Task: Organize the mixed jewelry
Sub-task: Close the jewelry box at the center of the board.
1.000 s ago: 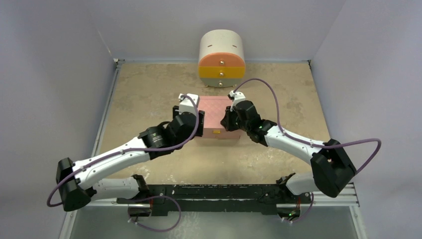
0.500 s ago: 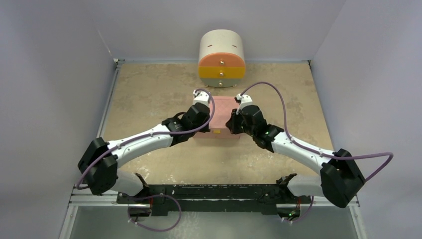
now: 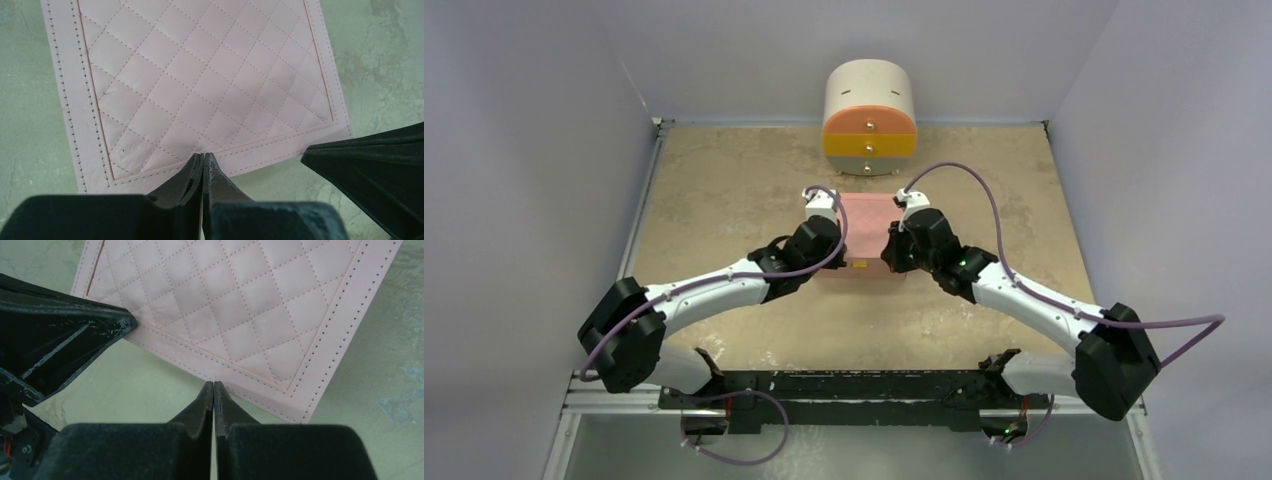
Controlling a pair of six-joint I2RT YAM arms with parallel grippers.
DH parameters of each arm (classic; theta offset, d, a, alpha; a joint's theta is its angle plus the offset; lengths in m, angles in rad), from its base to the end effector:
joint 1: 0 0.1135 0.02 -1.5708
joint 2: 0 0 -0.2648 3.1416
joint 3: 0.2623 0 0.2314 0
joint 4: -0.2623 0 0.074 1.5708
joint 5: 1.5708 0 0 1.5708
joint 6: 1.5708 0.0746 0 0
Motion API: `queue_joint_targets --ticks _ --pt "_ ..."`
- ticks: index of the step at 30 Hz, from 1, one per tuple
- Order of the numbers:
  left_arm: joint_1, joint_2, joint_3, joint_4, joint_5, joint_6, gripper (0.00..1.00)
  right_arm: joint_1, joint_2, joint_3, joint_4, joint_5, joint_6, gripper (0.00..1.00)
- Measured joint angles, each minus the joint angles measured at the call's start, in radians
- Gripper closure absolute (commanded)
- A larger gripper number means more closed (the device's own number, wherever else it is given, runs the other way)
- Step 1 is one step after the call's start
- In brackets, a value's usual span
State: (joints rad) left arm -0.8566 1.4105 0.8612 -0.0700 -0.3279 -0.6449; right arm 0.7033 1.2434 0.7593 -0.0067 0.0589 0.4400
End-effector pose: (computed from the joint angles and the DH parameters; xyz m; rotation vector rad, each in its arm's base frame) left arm 0.2261 -0.2241 0.2255 0.0458 2.1963 -0.5046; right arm 0.2252 0.1852 0.2434 -0.2416 2.1103 0.6361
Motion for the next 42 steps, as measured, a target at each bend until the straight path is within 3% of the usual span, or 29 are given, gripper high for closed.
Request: queue_joint_targets --ticks 7,17,20,23,29,32,35,42 --pt "0.004 -0.025 -0.063 0.076 0.007 -0.025 1.00 0.010 0.010 0.142 -0.156 0.000 -0.021 1.00" --pt "0.006 -0.042 -0.104 0.131 0.023 -0.026 1.00 0.045 0.043 0.370 -0.191 0.005 -0.049 1.00" --pt "0.006 -0.047 -0.115 0.145 0.027 -0.027 1.00 0.055 0.036 0.321 -0.130 0.007 -0.040 1.00" --pt "0.007 -0.050 -0.126 0.162 0.033 -0.028 1.00 0.058 0.041 0.130 0.011 0.006 0.006 1.00" --pt "0.012 -0.051 -0.141 0.189 0.047 -0.035 1.00 0.077 0.225 -0.240 0.316 -0.031 0.171 1.00" --pt "0.013 -0.052 -0.142 0.191 0.048 -0.035 1.00 0.074 0.205 -0.251 0.321 -0.013 0.193 1.00" --pt "0.013 -0.054 -0.142 0.189 0.048 -0.035 1.00 0.073 0.130 -0.239 0.219 0.028 0.183 1.00" --pt "0.013 -0.057 -0.142 0.184 0.053 -0.035 1.00 0.069 -0.055 -0.061 0.076 0.080 0.134 1.00"
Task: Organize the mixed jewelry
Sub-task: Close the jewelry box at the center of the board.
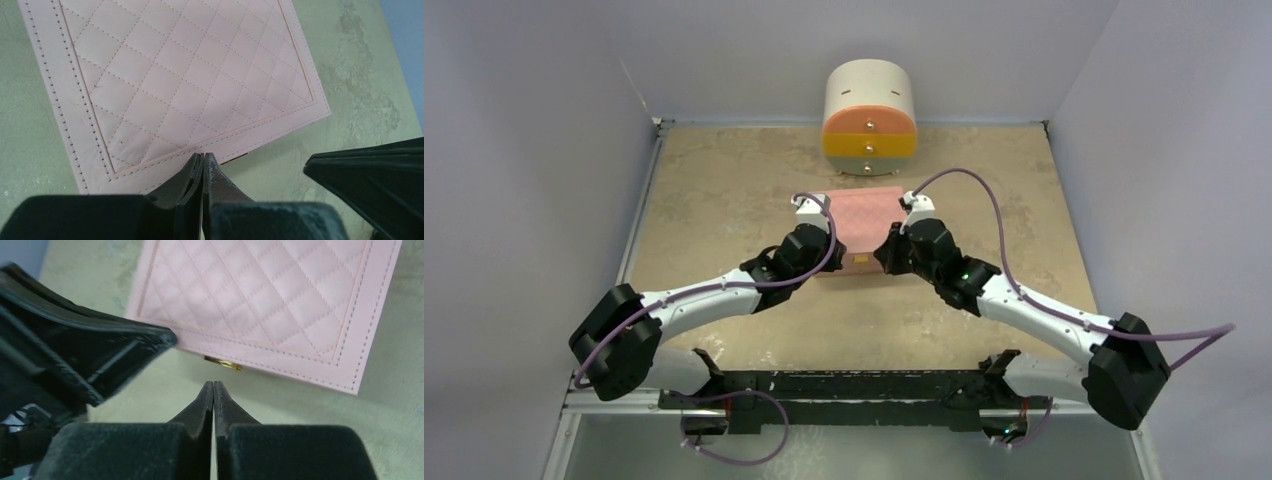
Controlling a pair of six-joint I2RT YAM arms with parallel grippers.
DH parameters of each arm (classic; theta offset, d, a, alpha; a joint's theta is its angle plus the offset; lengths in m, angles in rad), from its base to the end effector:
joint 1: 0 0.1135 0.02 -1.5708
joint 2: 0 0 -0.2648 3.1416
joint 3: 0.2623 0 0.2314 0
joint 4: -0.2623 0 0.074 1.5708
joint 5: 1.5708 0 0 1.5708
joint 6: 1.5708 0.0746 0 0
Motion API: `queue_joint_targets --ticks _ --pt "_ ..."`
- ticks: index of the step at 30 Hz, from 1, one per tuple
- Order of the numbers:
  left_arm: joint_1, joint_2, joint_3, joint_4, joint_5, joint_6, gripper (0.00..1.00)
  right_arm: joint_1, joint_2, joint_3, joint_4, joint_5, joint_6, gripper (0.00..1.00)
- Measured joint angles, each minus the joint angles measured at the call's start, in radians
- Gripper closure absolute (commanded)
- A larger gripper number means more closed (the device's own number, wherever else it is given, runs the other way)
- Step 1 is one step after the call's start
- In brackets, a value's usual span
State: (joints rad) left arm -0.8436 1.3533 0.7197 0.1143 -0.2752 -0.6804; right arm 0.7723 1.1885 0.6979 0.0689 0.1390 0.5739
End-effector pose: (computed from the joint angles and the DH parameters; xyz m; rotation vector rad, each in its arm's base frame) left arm 0.2179 -0.2144 0.2158 0.0031 2.1334 -0.6388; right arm 0.2089 0.1890 0.2463 -0.1117 2.0601 0.7197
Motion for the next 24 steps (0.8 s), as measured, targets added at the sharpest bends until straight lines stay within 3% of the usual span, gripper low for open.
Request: queue_joint_targets --ticks 8,17,24 --pt "0.000 0.000 0.003 -0.007 0.002 0.000 1.00 0.000 -0.013 0.080 -0.046 0.027 -0.035 1.00" --pt "0.000 -0.004 0.008 -0.024 0.008 0.000 1.00 0.000 0.029 0.280 -0.056 0.056 -0.109 1.00" --pt "0.000 -0.005 0.008 -0.027 0.010 0.000 1.00 0.000 0.135 0.161 0.111 0.060 -0.086 1.00"
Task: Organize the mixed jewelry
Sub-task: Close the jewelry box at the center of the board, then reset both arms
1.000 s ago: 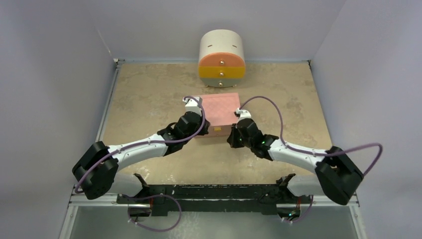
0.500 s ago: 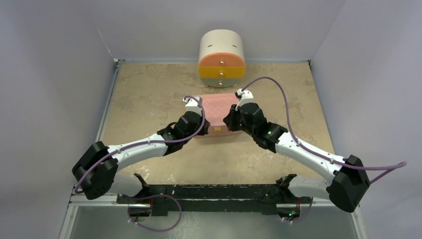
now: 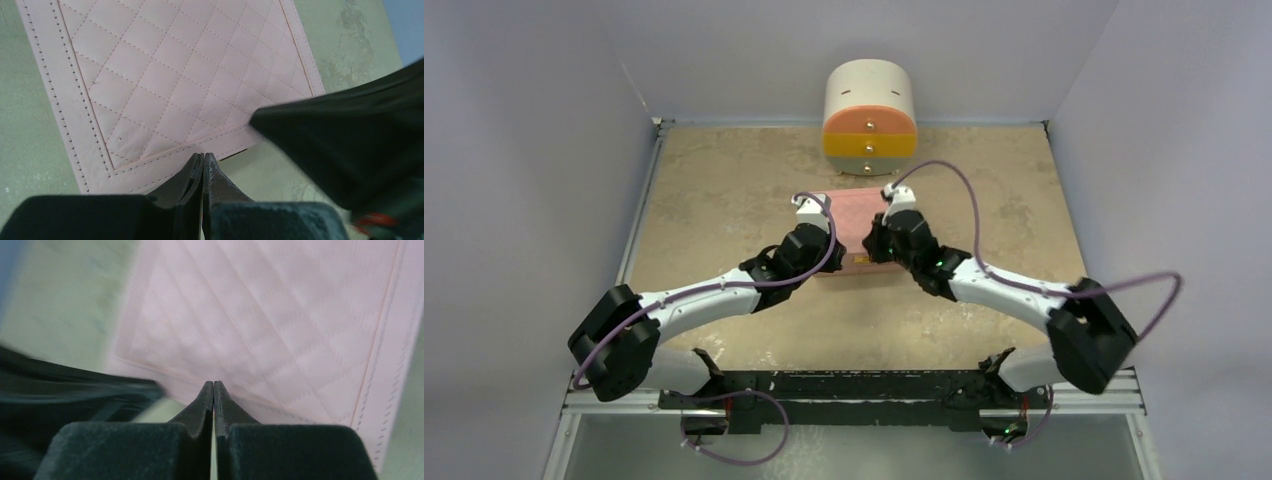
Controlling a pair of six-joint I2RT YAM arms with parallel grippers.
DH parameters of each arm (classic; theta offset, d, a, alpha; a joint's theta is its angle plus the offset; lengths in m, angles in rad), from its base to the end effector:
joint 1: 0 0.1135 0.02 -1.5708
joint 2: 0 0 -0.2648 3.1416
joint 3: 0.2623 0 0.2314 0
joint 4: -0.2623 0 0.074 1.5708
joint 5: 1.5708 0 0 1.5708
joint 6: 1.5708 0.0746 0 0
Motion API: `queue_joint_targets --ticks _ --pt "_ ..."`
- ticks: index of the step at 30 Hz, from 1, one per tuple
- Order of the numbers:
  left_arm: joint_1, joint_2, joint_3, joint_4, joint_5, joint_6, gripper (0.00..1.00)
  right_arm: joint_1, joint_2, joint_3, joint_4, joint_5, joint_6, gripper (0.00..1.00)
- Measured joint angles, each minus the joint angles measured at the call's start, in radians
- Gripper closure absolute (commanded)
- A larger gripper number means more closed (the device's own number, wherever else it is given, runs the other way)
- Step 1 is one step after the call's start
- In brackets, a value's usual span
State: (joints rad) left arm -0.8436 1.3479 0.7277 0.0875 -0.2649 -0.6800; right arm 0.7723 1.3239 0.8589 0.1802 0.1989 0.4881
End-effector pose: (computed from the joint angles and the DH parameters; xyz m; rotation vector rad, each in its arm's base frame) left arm 0.2167 -0.2141 0.2165 0.0125 2.1488 -0.6383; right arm 0.2418 0.2149 0.2823 -0.1286 1.9030 0.6864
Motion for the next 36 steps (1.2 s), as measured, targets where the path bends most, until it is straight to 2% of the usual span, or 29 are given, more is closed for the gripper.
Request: queue_joint_targets --ticks 2,3,7,16,20,22,25,29,33,36 --pt "0.000 0.000 0.000 -0.002 0.000 0.001 1.00 0.000 0.097 -0.095 0.069 0.001 0.045 1.00" --pt "0.000 0.000 0.001 -0.004 0.001 0.000 1.00 -0.002 0.123 -0.119 0.167 0.013 0.064 1.00" --pt "0.000 -0.002 0.003 -0.010 0.004 0.003 1.00 -0.006 0.136 -0.159 0.283 0.016 0.099 1.00" --pt "0.000 -0.002 0.008 -0.019 0.005 0.002 0.99 -0.006 0.082 -0.145 0.181 0.019 0.089 1.00" --pt "0.000 -0.002 0.021 -0.033 0.006 0.000 0.89 -0.006 0.048 -0.125 0.097 0.019 0.072 0.98" --pt "0.000 -0.002 0.036 -0.058 0.011 -0.001 0.83 -0.006 0.030 -0.107 0.043 0.022 0.055 0.89" --pt "-0.003 0.000 0.051 -0.156 0.027 0.000 0.74 -0.005 0.002 -0.085 -0.023 0.047 0.022 0.66" --pt "-0.003 0.007 0.100 -0.294 0.023 0.010 0.56 -0.008 -0.053 -0.057 -0.093 0.104 -0.035 0.41" --pt "-0.001 0.008 0.210 -0.380 -0.006 0.023 0.40 -0.051 -0.109 -0.031 -0.151 0.125 -0.080 0.28" --pt "0.005 0.001 0.289 -0.428 -0.033 0.042 0.31 -0.145 -0.156 -0.029 -0.191 0.112 -0.097 0.17"
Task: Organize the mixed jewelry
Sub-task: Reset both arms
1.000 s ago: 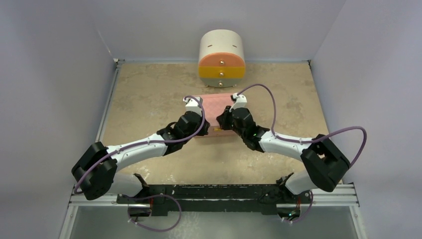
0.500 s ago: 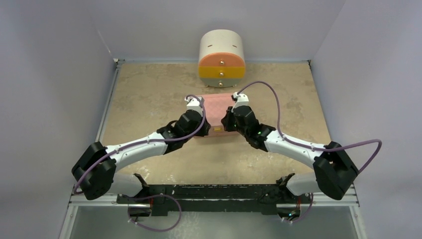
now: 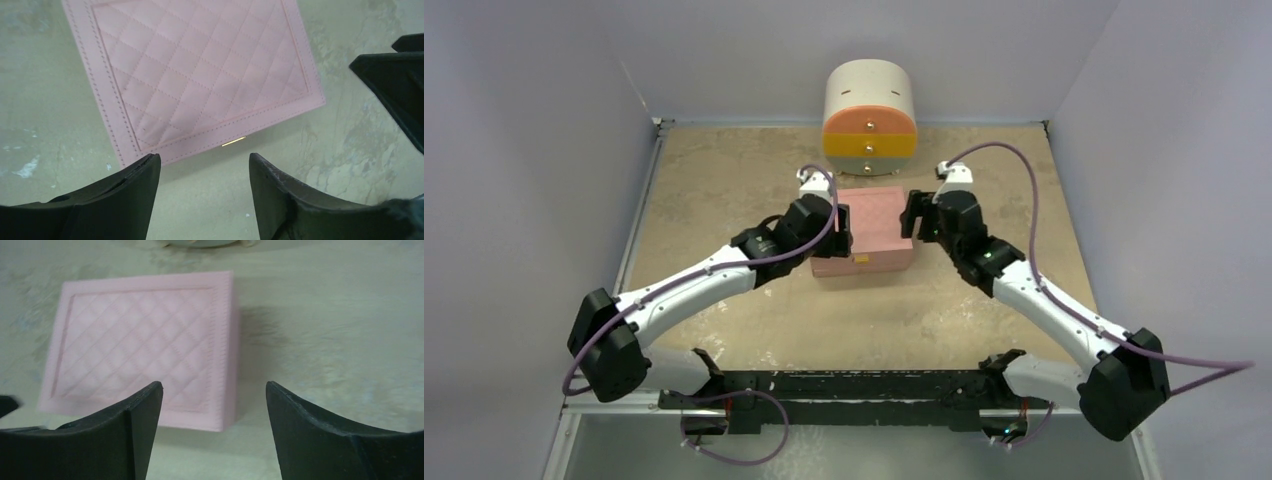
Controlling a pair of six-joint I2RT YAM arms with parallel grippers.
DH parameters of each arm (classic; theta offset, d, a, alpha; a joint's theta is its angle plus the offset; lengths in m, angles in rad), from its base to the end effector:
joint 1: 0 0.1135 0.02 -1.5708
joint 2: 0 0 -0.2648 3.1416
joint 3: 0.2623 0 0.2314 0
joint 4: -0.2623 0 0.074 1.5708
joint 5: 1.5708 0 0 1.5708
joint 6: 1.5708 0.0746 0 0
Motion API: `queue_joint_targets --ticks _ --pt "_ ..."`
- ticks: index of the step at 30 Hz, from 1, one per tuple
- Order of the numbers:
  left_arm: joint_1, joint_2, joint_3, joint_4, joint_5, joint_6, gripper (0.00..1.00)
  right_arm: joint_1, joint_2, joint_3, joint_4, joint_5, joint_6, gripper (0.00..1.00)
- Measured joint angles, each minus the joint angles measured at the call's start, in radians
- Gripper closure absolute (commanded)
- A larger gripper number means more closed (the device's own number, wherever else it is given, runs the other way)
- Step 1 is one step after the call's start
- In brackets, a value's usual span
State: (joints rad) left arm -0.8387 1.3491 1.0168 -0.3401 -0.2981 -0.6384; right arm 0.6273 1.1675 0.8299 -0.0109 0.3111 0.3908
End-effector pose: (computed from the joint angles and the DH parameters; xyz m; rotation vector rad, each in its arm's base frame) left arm 0.2210 -0.2132 0.2651 0.0628 2.2506 -0.4794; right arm 0.2426 0.1477 0.2901 -0.0169 1.9211 0.3906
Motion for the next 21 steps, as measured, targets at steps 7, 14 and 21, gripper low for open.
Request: queue_joint_targets --ticks 7,14,21 --pt "0.164 -0.044 0.134 -0.113 0.021 0.060 0.21 -0.291 -0.035 0.019 -0.141 -0.106 -0.004 0.01" --pt "0.482 -0.115 0.100 -0.175 0.093 0.105 0.19 -0.367 -0.131 0.016 -0.288 -0.124 0.077 0.01" --pt "0.489 -0.417 -0.054 -0.176 0.128 0.150 0.18 -0.366 -0.362 0.006 -0.397 -0.119 0.103 0.01"
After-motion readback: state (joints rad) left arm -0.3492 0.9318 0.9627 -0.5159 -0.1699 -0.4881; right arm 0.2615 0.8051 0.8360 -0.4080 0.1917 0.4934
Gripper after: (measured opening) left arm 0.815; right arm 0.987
